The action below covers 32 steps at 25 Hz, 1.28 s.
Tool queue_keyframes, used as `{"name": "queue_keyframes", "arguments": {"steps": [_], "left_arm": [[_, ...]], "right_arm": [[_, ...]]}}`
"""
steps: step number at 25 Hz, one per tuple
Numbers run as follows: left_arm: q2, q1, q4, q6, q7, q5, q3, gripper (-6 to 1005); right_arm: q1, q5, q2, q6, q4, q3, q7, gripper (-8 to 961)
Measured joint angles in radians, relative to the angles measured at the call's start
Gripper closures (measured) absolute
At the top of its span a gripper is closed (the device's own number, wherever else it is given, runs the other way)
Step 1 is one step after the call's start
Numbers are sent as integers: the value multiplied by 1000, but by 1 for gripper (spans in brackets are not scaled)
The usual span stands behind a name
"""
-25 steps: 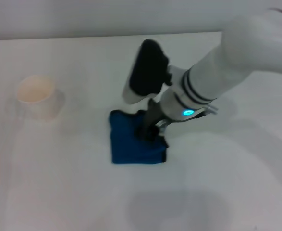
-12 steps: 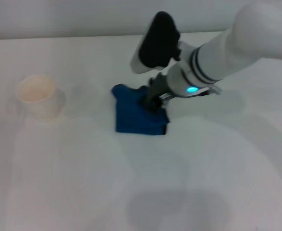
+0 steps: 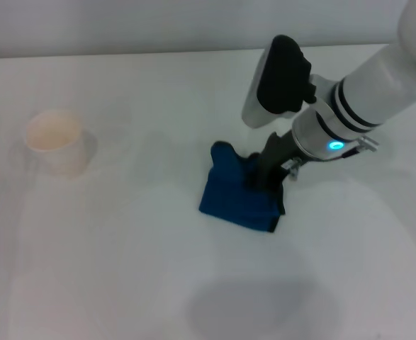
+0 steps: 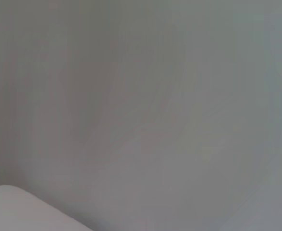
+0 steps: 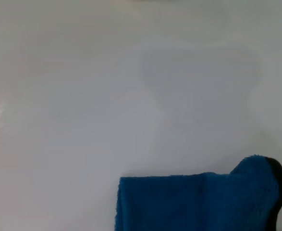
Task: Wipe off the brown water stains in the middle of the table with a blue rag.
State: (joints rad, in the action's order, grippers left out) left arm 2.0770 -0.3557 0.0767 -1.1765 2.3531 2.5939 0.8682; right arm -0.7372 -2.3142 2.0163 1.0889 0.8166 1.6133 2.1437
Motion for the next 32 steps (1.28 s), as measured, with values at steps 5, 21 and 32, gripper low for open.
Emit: {"name": "queue_keyframes", "arguments": {"steps": [5,21,32], "left_arm": [[-1,1,1,4,-8,0,0,139],[-3,3,8,6,-12,0,0,139],[-4,2,8,6,-12,0,0,140]], "right_arm": [[38,-2,-5,98,40,-22,-68,899],[37,-24,-8,247,47,-117,-254,882],[45,-28,-4,196,60,-142,-251,870]]}}
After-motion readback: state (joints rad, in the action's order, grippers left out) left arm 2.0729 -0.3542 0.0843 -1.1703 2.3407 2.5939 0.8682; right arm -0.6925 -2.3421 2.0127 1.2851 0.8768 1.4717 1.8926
